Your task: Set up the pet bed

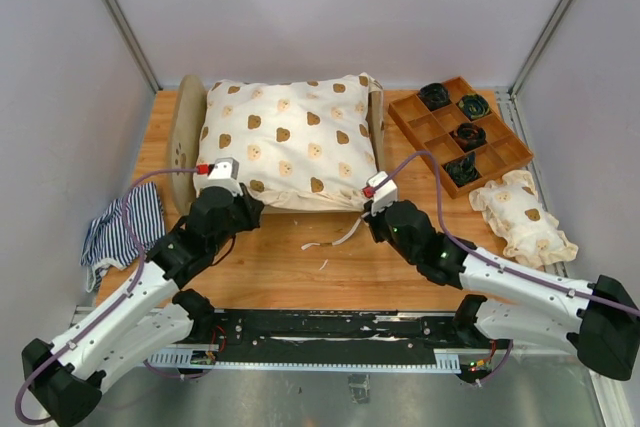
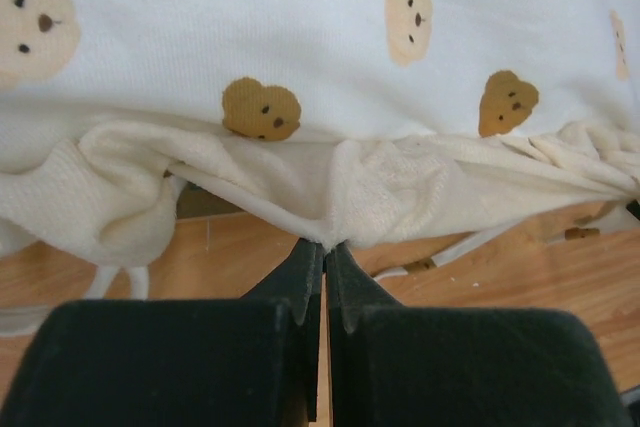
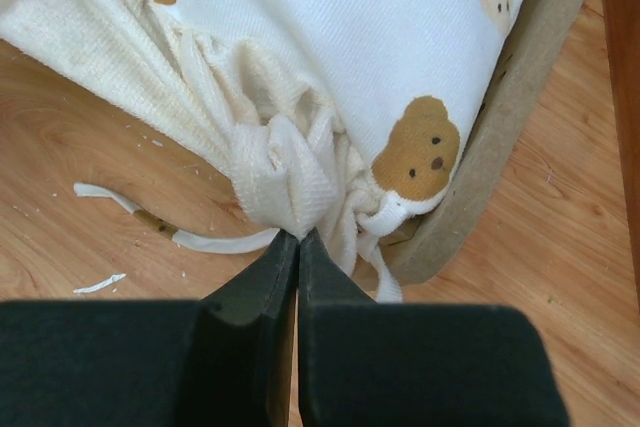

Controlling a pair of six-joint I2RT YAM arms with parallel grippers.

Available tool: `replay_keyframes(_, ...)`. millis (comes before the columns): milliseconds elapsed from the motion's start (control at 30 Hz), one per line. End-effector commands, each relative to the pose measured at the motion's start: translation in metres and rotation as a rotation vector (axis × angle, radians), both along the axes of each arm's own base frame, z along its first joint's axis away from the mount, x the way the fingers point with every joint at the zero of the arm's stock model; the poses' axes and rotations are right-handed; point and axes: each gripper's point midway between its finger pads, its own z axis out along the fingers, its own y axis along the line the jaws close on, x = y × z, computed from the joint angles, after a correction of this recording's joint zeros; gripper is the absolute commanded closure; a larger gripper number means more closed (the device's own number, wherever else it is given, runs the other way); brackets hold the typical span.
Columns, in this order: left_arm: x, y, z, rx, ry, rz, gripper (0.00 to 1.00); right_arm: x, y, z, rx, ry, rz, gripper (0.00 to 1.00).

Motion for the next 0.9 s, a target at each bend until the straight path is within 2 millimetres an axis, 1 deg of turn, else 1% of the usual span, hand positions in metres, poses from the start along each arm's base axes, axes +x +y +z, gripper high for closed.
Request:
replay_keyframes(0, -0.020, -0.012, -0.018, -0.073, 0.071, -0.079, 1.00, -0.001, -0.015, -0.005, -0.006, 0.022, -0.033, 1.00)
replay_keyframes(100, -0.031, -0.031, -0.017, -0.147, 0.079, -0.169, 1.00, -0.006, -0.020, -0.011, -0.016, 0.045, -0.030, 1.00)
replay_keyframes(133, -0.031, -0.031, -0.019, -0.159, 0.087, -0.166, 1.00, -0.007, -0.022, -0.014, -0.025, 0.052, -0.035, 0.99)
replay_keyframes(167, -0.031, -0.029, -0.023, -0.165, 0.098, -0.143, 0.96, -0.006, -0.028, -0.017, -0.034, 0.057, -0.062, 0.97)
replay_keyframes(233, -0.029, -0.021, -0.034, -0.172, 0.129, -0.066, 0.76, -0.007, -0.036, -0.021, -0.052, 0.075, -0.097, 0.87)
replay_keyframes(267, -0.029, -0.017, -0.038, -0.175, 0.142, -0.035, 0.60, -0.008, -0.037, -0.020, -0.049, 0.081, -0.101, 0.81)
replay_keyframes(300, -0.029, -0.014, -0.039, -0.176, 0.151, -0.016, 0.48, -0.011, -0.037, -0.018, -0.043, 0.093, -0.095, 0.73)
replay_keyframes(333, -0.029, -0.013, -0.038, -0.179, 0.150, -0.010, 0.42, -0.013, -0.035, -0.013, -0.026, 0.109, -0.092, 0.65)
replay_keyframes(367, -0.029, -0.013, -0.033, -0.178, 0.140, -0.014, 0.39, -0.016, -0.031, -0.002, 0.007, 0.123, -0.081, 0.58)
replay_keyframes(433, -0.024, -0.008, -0.015, -0.176, 0.087, 0.010, 0.37, -0.023, -0.023, 0.015, 0.081, 0.153, -0.053, 0.53)
replay_keyframes(500, -0.016, 0.005, 0.003, -0.160, 0.020, 0.069, 0.34, -0.026, -0.015, 0.032, 0.175, 0.162, -0.045, 0.51)
replay_keyframes(567, -0.009, 0.014, 0.015, -0.145, -0.035, 0.113, 0.34, -0.026, -0.008, 0.044, 0.265, 0.162, -0.051, 0.51)
replay_keyframes(600, -0.008, 0.013, 0.020, -0.155, -0.045, 0.116, 0.33, -0.024, -0.004, 0.046, 0.286, 0.155, -0.045, 0.51)
replay_keyframes(633, -0.007, 0.008, 0.022, -0.168, -0.047, 0.098, 0.32, -0.022, 0.001, 0.048, 0.299, 0.144, -0.035, 0.51)
replay_keyframes(700, -0.008, -0.009, 0.020, -0.187, -0.033, 0.008, 0.31, -0.018, 0.009, 0.046, 0.291, 0.141, -0.017, 0.51)
replay_keyframes(733, -0.009, -0.017, 0.016, -0.194, -0.019, -0.025, 0.31, -0.018, 0.015, 0.044, 0.275, 0.147, 0.010, 0.52)
replay_keyframes(800, -0.009, -0.025, 0.002, -0.201, 0.016, -0.048, 0.29, -0.020, 0.030, 0.044, 0.230, 0.149, 0.074, 0.54)
replay_keyframes(867, -0.006, -0.029, -0.007, -0.203, 0.022, -0.054, 0.28, -0.020, 0.042, 0.042, 0.163, 0.125, 0.111, 0.54)
